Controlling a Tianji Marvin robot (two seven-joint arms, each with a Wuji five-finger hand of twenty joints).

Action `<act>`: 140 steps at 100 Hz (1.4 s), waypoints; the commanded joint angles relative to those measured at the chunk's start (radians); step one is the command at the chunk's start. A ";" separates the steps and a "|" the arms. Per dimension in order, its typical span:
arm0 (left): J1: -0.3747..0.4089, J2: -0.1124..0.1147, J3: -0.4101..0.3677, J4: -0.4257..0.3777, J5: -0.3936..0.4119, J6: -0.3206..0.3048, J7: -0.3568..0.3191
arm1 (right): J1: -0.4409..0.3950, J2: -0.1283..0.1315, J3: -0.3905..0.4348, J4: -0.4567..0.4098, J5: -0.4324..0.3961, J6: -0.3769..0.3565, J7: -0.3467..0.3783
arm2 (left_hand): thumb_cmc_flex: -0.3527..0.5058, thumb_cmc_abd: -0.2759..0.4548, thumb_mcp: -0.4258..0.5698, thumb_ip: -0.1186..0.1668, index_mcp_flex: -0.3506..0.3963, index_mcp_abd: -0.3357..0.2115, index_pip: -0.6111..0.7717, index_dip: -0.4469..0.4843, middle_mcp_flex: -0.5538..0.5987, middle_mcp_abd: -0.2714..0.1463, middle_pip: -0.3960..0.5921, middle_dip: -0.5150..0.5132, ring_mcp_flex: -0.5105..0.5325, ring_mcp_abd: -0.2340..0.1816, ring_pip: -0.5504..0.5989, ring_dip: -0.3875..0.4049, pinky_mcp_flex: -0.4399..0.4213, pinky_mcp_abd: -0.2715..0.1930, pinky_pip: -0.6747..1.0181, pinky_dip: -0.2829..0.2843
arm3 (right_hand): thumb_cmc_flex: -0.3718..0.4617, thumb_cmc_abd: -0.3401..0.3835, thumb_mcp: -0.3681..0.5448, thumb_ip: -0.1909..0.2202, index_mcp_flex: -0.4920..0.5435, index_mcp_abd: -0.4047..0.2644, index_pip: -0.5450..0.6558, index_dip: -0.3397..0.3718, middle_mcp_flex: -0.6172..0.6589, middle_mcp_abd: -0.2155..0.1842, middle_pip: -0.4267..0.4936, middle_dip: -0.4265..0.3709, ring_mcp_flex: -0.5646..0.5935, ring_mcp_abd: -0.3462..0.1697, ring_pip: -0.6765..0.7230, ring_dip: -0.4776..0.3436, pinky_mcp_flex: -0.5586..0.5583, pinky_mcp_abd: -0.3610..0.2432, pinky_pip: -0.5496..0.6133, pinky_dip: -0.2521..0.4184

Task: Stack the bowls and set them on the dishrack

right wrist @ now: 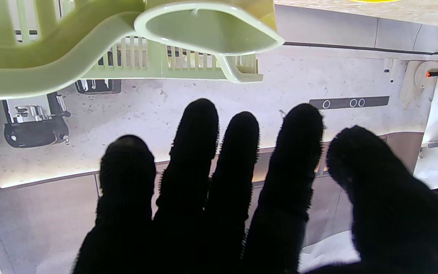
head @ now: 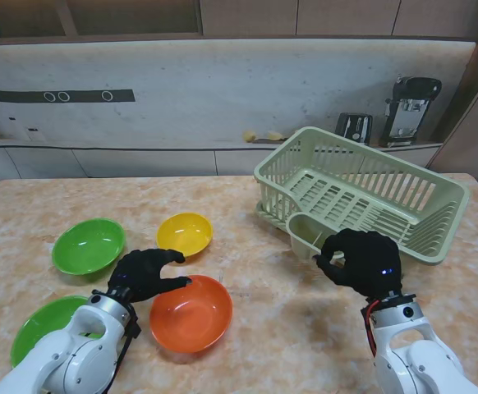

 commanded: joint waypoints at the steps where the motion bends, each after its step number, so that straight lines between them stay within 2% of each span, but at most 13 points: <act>1: 0.006 0.004 -0.001 -0.001 -0.001 0.006 -0.029 | -0.007 -0.005 -0.004 -0.001 0.000 -0.004 0.014 | -0.034 -0.017 0.006 0.024 0.007 0.028 -0.030 -0.024 -0.054 0.019 -0.025 -0.027 -0.028 0.017 -0.008 -0.018 -0.015 -0.004 -0.014 -0.011 | -0.025 0.025 -0.003 0.018 -0.012 -0.012 0.009 -0.008 0.006 0.006 -0.008 -0.018 -0.012 0.003 -0.007 -0.015 -0.009 0.006 -0.005 -0.008; 30: -0.019 0.018 -0.002 0.041 0.004 0.031 -0.130 | -0.007 -0.004 -0.004 -0.002 -0.001 -0.008 0.020 | -0.095 -0.027 -0.001 0.021 -0.046 0.094 -0.122 -0.073 -0.135 0.072 -0.055 -0.064 -0.112 0.047 -0.024 -0.049 -0.072 0.004 -0.048 -0.014 | -0.026 0.027 -0.003 0.018 -0.013 -0.013 0.008 -0.008 0.005 0.004 -0.010 -0.019 -0.013 0.003 -0.011 -0.016 -0.012 0.008 -0.008 -0.008; 43: -0.042 0.025 0.008 0.063 -0.009 0.068 -0.192 | -0.007 -0.003 -0.005 -0.003 -0.002 -0.008 0.024 | -0.128 -0.031 -0.005 0.022 -0.097 0.140 -0.162 -0.087 -0.176 0.108 -0.069 -0.069 -0.153 0.083 -0.023 -0.054 -0.096 0.015 -0.054 -0.011 | -0.024 0.027 -0.003 0.018 -0.014 -0.014 0.007 -0.009 0.005 0.004 -0.012 -0.020 -0.013 0.004 -0.013 -0.017 -0.013 0.009 -0.010 -0.008; 74: -0.103 0.040 0.040 0.126 -0.011 0.100 -0.290 | -0.008 -0.003 -0.004 -0.004 -0.003 -0.008 0.025 | -0.168 -0.055 0.007 0.027 -0.135 0.150 -0.185 -0.071 -0.184 0.117 -0.052 -0.040 -0.138 0.087 0.032 -0.035 -0.067 0.014 0.005 0.023 | -0.026 0.028 -0.003 0.017 -0.013 -0.013 0.007 -0.009 0.007 0.002 -0.014 -0.021 -0.015 0.004 -0.017 -0.018 -0.015 0.009 -0.013 -0.007; 88: -0.121 0.041 0.050 0.150 -0.025 0.098 -0.295 | -0.008 -0.003 -0.004 -0.004 -0.003 -0.008 0.025 | -0.163 -0.057 0.012 0.028 -0.129 0.127 -0.161 -0.041 -0.149 0.097 -0.023 -0.010 -0.094 0.078 0.065 -0.011 -0.024 0.009 0.048 0.038 | -0.027 0.028 -0.004 0.017 -0.013 -0.014 0.007 -0.009 0.006 0.002 -0.014 -0.021 -0.015 0.002 -0.018 -0.018 -0.015 0.009 -0.013 -0.007; 101: -0.139 0.041 0.064 0.171 -0.034 0.095 -0.290 | -0.008 -0.003 -0.004 -0.005 -0.003 -0.008 0.025 | -0.118 -0.053 0.016 0.027 -0.127 0.095 -0.086 0.038 -0.106 0.074 0.021 0.034 -0.043 0.061 0.101 0.031 0.015 0.001 0.094 0.044 | -0.026 0.028 -0.004 0.017 -0.014 -0.014 0.007 -0.009 0.006 0.003 -0.014 -0.021 -0.014 0.004 -0.018 -0.018 -0.017 0.010 -0.015 -0.007; 106: -0.146 0.042 0.071 0.178 -0.036 0.096 -0.291 | -0.009 -0.003 -0.004 -0.005 -0.003 -0.008 0.026 | -0.098 -0.049 0.016 0.027 -0.129 0.085 -0.053 0.073 -0.087 0.050 0.044 0.052 -0.019 0.055 0.118 0.050 0.033 -0.004 0.111 0.043 | -0.026 0.028 -0.003 0.018 -0.013 -0.014 0.007 -0.010 0.006 0.002 -0.014 -0.022 -0.014 0.004 -0.018 -0.018 -0.016 0.010 -0.015 -0.007; 121: -0.172 0.041 0.095 0.204 -0.041 0.099 -0.283 | -0.011 -0.003 -0.001 -0.006 -0.004 -0.008 0.024 | -0.016 -0.037 0.042 0.028 -0.157 0.045 0.114 0.207 -0.032 0.008 0.124 0.102 0.051 0.029 0.175 0.111 0.085 -0.014 0.177 0.046 | -0.026 0.028 -0.004 0.018 -0.014 -0.014 0.006 -0.010 0.007 0.003 -0.014 -0.022 -0.014 0.004 -0.018 -0.018 -0.017 0.012 -0.016 -0.007; 133: -0.190 0.041 0.112 0.220 -0.058 0.107 -0.280 | -0.012 -0.003 0.000 -0.007 -0.003 -0.008 0.027 | 0.073 -0.018 0.109 0.028 -0.183 0.012 0.246 0.292 0.006 -0.032 0.188 0.134 0.104 0.002 0.216 0.150 0.128 -0.029 0.224 0.044 | -0.026 0.028 -0.003 0.018 -0.013 -0.014 0.007 -0.009 0.006 0.003 -0.015 -0.022 -0.015 0.003 -0.019 -0.018 -0.017 0.013 -0.016 -0.007; 140: -0.199 0.039 0.122 0.227 -0.078 0.117 -0.274 | -0.012 -0.003 0.001 -0.007 -0.003 -0.008 0.026 | 0.154 -0.070 0.166 0.002 -0.200 -0.016 0.315 0.380 0.025 -0.050 0.225 0.156 0.130 -0.011 0.241 0.173 0.153 -0.039 0.253 0.040 | -0.026 0.028 -0.004 0.017 -0.013 -0.014 0.007 -0.009 0.006 0.003 -0.014 -0.022 -0.015 0.004 -0.019 -0.018 -0.017 0.012 -0.017 -0.007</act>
